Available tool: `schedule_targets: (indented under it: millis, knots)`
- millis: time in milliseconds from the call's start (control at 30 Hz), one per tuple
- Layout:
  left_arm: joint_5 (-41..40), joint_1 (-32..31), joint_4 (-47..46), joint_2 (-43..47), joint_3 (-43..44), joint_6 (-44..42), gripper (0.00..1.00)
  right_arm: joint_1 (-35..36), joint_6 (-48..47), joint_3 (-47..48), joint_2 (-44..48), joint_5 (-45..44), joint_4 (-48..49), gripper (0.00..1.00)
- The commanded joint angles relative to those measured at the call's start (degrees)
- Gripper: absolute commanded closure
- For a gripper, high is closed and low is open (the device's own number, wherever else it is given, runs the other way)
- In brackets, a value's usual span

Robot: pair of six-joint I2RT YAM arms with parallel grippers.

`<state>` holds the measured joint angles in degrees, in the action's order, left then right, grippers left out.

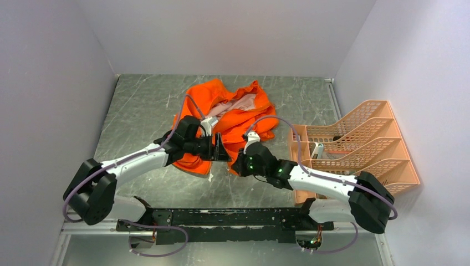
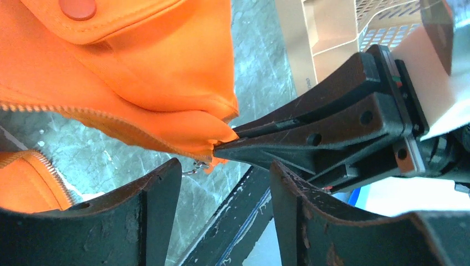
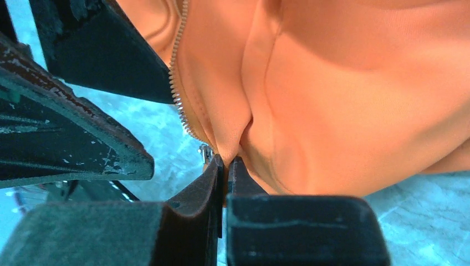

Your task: Zip up the jacket

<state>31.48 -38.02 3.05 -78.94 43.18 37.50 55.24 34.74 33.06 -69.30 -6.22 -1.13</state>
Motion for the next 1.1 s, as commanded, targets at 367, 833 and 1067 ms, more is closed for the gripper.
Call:
schedule_targets:
  millis: [367, 833, 1067]
  knots:
    - [0.72, 0.48, -8.81, 6.47, -4.71, 4.81, 0.32, -6.96, 4.95, -8.88, 7.77, 12.11, 22.47, 1.0]
    - [10.35, 2.15, -24.84, 1.55, -8.77, 13.6, 0.43, -8.66, 6.55, -13.53, 12.96, 16.34, 26.95, 1.0]
    - [12.49, 2.34, -33.37, 1.4, -11.52, 17.85, 0.56, -8.75, 6.43, -14.3, 14.05, 17.18, 28.21, 1.0]
